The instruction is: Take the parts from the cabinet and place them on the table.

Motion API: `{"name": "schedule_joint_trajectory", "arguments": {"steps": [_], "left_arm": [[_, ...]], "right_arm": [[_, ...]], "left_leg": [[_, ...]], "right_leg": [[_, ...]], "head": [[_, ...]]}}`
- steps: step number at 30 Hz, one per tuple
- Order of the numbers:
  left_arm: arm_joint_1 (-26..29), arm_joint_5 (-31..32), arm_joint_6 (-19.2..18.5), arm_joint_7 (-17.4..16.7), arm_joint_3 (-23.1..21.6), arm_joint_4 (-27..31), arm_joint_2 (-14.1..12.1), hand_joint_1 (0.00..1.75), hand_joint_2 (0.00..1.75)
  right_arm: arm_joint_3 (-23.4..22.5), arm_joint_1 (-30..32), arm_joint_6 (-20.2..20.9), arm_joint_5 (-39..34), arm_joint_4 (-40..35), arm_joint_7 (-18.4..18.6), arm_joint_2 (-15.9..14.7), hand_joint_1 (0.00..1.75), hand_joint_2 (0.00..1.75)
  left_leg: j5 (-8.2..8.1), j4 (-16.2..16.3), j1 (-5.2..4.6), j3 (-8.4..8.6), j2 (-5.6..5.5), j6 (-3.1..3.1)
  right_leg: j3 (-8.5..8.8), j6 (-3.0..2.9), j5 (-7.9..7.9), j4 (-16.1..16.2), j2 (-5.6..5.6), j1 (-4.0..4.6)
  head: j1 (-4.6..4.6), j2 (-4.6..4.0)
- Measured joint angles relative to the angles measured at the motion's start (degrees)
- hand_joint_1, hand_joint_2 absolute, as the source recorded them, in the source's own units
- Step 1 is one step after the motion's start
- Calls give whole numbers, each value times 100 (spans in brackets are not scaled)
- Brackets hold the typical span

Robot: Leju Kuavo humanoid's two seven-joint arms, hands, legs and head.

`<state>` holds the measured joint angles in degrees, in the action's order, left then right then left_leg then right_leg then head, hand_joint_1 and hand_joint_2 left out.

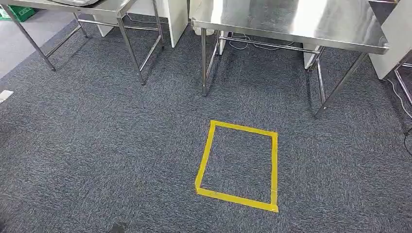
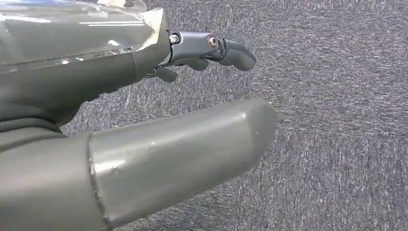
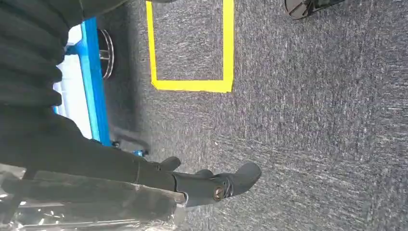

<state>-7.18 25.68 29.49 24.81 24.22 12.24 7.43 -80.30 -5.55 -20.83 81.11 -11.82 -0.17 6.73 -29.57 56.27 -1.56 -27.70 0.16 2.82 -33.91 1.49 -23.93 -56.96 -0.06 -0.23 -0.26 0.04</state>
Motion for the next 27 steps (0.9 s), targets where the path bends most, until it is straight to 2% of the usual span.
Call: {"name": "schedule_joint_trajectory", "arguments": {"steps": [3, 4, 7, 9, 10, 11, 12, 13, 14, 15, 16, 17, 18, 19, 20, 21, 22, 24, 25, 26, 27], "left_arm": [[0, 5, 0, -2, 2, 0, 0, 0, 0], [3, 5, 0, -13, 0, 0, 0, 0, 0], [13, 5, 0, -22, 0, 0, -2, 0, 0], [15, 5, 0, -20, 0, 0, 0, 0, 0], [14, 5, 0, -15, 0, 0, 9, 0, 0], [13, 2, 0, -4, 2, 0, 13, 0, 0], [13, -2, -2, 0, 2, 0, 9, 0, 0], [20, -2, -7, 0, 2, 0, 9, 0, 0], [30, -2, -7, 0, 2, 0, 22, 0, 0], [36, -2, -9, 0, 2, 0, 22, 0, 0], [40, -2, -9, 0, 2, 0, 26, 0, 0], [40, -4, -9, 0, 2, 0, 31, 0, 0], [38, -4, -9, 0, 2, 0, 35, 0, 0], [37, -4, -9, 0, 2, 0, 35, 0, 0], [37, -4, -11, 0, 2, 0, 29, 0, 0], [33, -4, -11, 0, 2, 0, 13, 0, 0], [34, -4, -9, 4, 2, 0, 17, 0, 0], [24, -4, -9, 7, 2, 0, 20, 0, 0], [23, -11, -9, 15, 2, 0, 22, 0, 0], [19, -11, -9, 26, 0, 0, 20, 0, 0], [22, -11, -9, 35, 2, 0, 17, 0, 0]], "right_arm": [[0, 0, 2, -46, 0, 0, 0, 0, 175], [-2, 1, 0, -96, 2, 20, -2, 0, 0], [-2, 2, 2, -131, 2, 33, 7, 0, 0], [-2, 9, 4, -144, 2, 33, 7, 0, 0], [-2, 10, 4, -144, 0, 31, 0, 0, 0], [-2, 9, 4, -144, 0, 26, -13, 0, 0], [-2, 8, 9, -146, 2, 20, -11, 0, 0], [-2, 10, 15, -149, 0, 17, -11, 0, 0], [-2, 16, 15, -151, 0, 17, -13, 0, 0], [-2, 23, 15, -151, 0, 17, -15, 0, 0], [-2, 38, 15, -151, 0, 17, -22, 0, 0], [-2, 46, 15, -155, 0, 17, -33, 0, 0], [-2, 46, 15, -153, 0, 17, -42, 0, 0], [-2, 37, 15, -153, 0, 15, -46, 0, 0], [-2, 24, 15, -153, 2, 15, -42, 0, 0], [-2, 8, 22, -153, 7, 15, -8, 0, 0], [-2, 4, 20, -153, 4, 15, -22, 0, 0], [-2, 24, 22, -155, 2, 15, -28, 0, 0], [-2, 26, 22, -153, 2, 13, -28, 0, 0], [-2, 26, 24, -153, 2, 7, -22, 0, 0], [-2, 22, 24, -153, 2, -2, -22, 0, 0]], "left_leg": [[-1, 0, -1, -2, 0, 2], [-15, 42, -14, -16, -1, 32], [-10, 70, 15, -55, 1, 44], [26, 50, 12, -53, 4, 79], [111, -53, 107, -21, 59, 133], [142, -81, 94, -23, 81, 148], [157, -81, 106, -54, 102, 175], [165, -78, 109, -83, 138, 178], [169, -77, 109, -102, 177, 174], [173, -73, 110, -115, 216, 167], [171, -72, 118, -114, 257, 159], [160, -63, 136, -109, 302, 137], [141, -42, 164, -107, 342, 100], [103, 5, 198, -107, 385, 42], [54, 70, 188, -109, 435, -32], [18, 103, 160, -133, 460, -86], [13, 114, 146, -135, 476, -122], [17, 110, 176, -116, 538, -147], [-6, 123, 209, -118, 561, -182], [-115, 214, 243, -149, 345, -229], [-335, 489, 254, -267, 144, -239]], "right_leg": [[-3, 0, 0, 0, 0, -4], [-20, 43, 28, 19, -2, -102], [-21, 58, 38, 13, -2, -110], [-21, 106, 71, 38, 11, -100], [-53, 115, 48, 8, 9, -58], [-136, 100, -64, -116, 14, -75], [-290, 62, -275, -447, 13, -77], [-538, 47, -520, -992, 12, -93], [-746, 57, -697, -1470, 14, -110], [-882, 95, -788, -1814, 10, -113], [-864, 142, -764, -1833, 9, -129], [-678, 218, -639, -1544, 1, -156], [-403, 294, -459, -1062, -27, -174], [-61, 369, -258, -450, -127, -200], [110, 381, -279, -71, -327, -201], [142, 309, -269, -103, -274, -127], [114, 185, -265, -124, -187, -122], [85, 106, -272, -134, -104, -125], [90, 40, -251, -121, -54, -153], [89, 2, -236, -113, -6, -164], [79, -57, -223, -113, 24, -158]], "head": [[0, 0], [-4, 0], [-9, 0], [-9, 0], [-7, 0], [-9, 0], [9, 0], [22, 0], [22, 0], [26, 0], [24, 0], [24, 0], [26, 0], [24, 0], [44, 0], [66, 0], [43, 0], [7, 0], [9, 0], [0, 0], [-22, 0]]}}
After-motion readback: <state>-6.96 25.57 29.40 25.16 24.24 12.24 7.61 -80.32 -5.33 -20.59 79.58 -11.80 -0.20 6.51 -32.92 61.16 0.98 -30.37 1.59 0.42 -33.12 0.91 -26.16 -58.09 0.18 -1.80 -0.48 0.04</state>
